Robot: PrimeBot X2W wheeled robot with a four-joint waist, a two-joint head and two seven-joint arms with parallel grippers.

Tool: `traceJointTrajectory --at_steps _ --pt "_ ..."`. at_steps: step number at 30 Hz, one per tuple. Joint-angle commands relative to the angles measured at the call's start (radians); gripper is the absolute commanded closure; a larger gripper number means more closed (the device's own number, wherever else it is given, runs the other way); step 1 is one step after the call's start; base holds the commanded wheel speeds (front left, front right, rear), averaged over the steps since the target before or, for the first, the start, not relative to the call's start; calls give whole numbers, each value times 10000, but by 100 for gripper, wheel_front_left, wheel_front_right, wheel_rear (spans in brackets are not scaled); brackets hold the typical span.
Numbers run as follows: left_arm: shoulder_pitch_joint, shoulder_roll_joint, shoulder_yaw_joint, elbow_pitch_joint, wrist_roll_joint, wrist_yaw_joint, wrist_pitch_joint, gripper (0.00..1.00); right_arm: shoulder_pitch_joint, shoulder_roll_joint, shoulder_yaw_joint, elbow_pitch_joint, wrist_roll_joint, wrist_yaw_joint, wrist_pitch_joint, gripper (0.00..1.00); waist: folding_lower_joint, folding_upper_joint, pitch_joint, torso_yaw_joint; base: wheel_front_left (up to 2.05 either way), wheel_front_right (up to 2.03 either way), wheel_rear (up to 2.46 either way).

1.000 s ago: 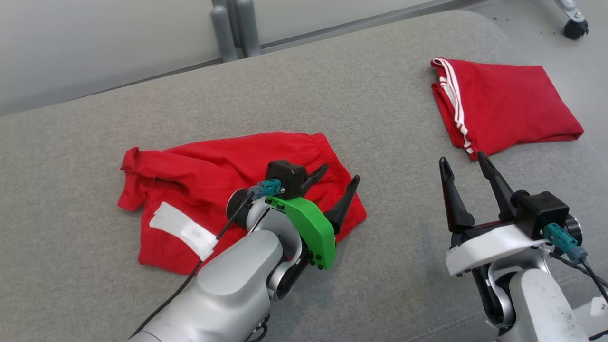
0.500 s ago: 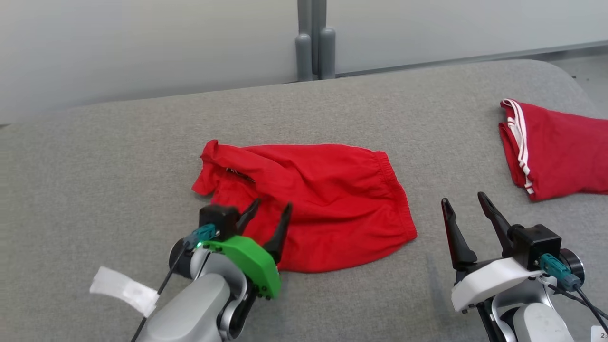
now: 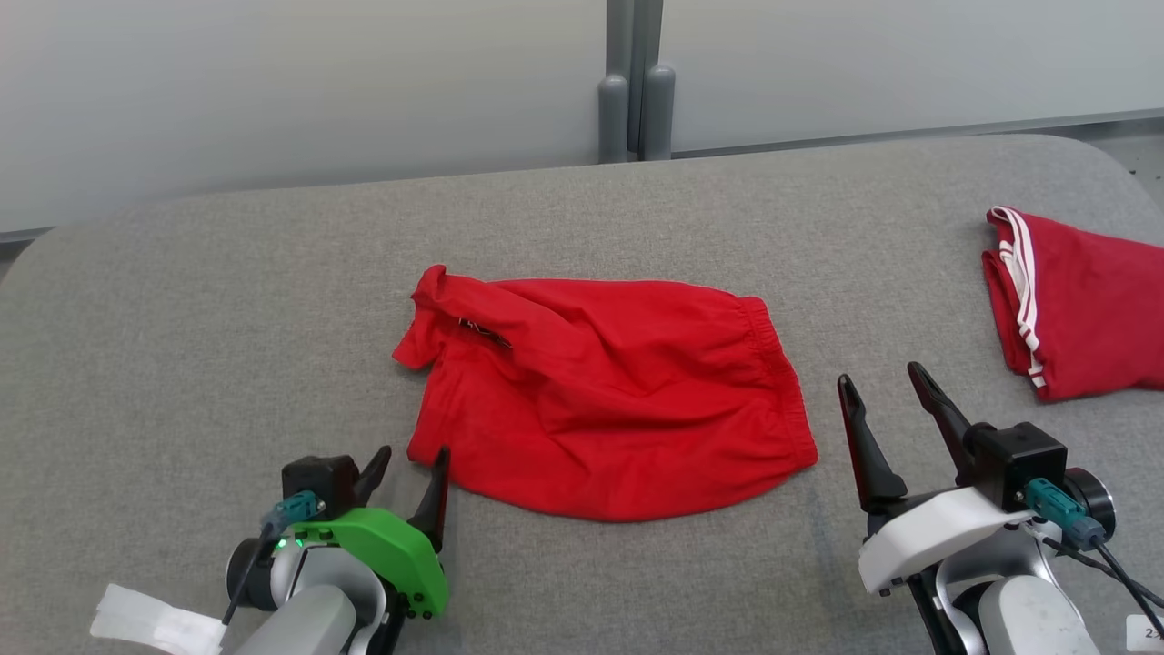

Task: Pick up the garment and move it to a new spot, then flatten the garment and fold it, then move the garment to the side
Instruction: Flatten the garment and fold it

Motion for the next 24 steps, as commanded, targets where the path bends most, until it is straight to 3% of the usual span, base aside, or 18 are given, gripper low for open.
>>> traceJointTrajectory --at_steps 1,9,10,11,12,13,14,24 --pt "-226 -8 126 120 45 -74 -2 0 -135 -31 1 -53 -105 -2 46 0 0 38 230 -157 0 0 0" --pt "-697 -284 321 1041 391 -565 -3 0 -293 -29 -69 -183 -263 -3 132 0 0 38 596 -353 0 0 0" --pt "-741 -309 289 1135 462 -635 -3 38 -304 -29 -69 -177 -270 -3 133 0 0 38 600 -359 0 0 0" --pt "-763 -319 308 1189 496 -681 -3 60 -311 -29 -83 -168 -274 -3 134 0 0 38 598 -358 0 0 0" --pt "-763 -319 308 1189 496 -681 -3 60 -311 -29 -83 -168 -274 -3 134 0 0 38 598 -358 0 0 0" --pt "-771 -331 353 1212 555 -717 -3 84 -312 -31 -103 -154 -272 -3 128 0 0 38 589 -351 0 0 0" --pt "-771 -333 416 1157 642 -773 -3 100 -308 -29 -122 -148 -273 -2 114 0 0 38 575 -336 0 0 0" --pt "107 -272 1159 -188 1558 -748 -4 100 -77 -29 -263 63 -79 -3 -43 0 0 38 239 111 0 0 0"
